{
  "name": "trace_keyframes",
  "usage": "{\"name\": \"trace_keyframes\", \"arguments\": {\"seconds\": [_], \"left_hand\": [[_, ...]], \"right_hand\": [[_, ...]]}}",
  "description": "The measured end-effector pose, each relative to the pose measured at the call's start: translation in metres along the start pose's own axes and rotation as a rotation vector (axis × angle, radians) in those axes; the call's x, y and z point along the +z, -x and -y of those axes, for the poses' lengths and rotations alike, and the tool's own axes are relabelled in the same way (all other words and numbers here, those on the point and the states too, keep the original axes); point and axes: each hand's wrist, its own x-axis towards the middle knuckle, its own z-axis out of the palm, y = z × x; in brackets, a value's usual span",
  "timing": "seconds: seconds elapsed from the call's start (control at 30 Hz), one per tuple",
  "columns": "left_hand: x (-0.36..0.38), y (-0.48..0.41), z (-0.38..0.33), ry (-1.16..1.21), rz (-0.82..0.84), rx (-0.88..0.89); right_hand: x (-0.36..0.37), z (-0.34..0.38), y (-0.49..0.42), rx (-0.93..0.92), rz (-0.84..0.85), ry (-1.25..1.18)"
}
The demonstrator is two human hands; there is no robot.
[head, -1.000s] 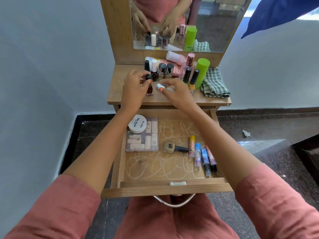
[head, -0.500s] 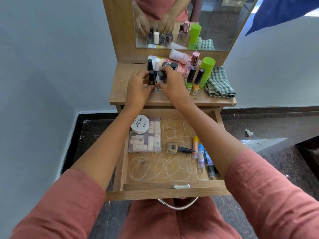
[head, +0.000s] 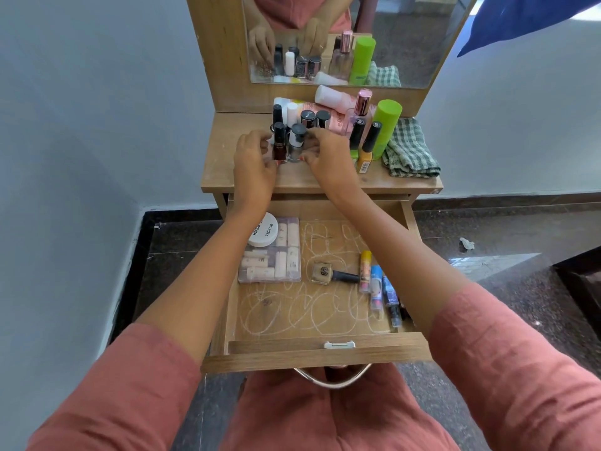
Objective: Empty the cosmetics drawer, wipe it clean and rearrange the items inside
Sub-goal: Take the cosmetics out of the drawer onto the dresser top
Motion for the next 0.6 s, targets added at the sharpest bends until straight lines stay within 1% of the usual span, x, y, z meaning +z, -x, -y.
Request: {"name": "trace_keyframes", "arguments": {"seconds": [0.17,0.23,0.3,0.37,0.47,0.6], "left_hand": [[-0.003,0.028,-0.005,0.011,-0.054,0.019],[-0.002,0.044,-0.009,0.014,-0.052,0.058],[0.002,0.058,-0.011,0.015,-0.012,0.118],[0.009,0.071,-0.010,0.040,0.085,0.154],[0.022,0.085,-0.005,0.026,0.290,0.156],[0.042,0.102,0.004,-0.163,0.633,0.153]], "right_hand": [[-0.020,-0.007,0.024,-0.022,0.030,-0.012],[-0.028,-0.014,0.036,-0.026,0.048,-0.024],[-0.037,-0.020,0.049,-0.023,0.082,-0.029],[-0.047,-0.026,0.063,0.009,0.139,-0.026],[-0.057,-0.039,0.084,0.046,0.226,0.021],[-0.065,-0.060,0.105,0.090,0.342,0.116]]}}
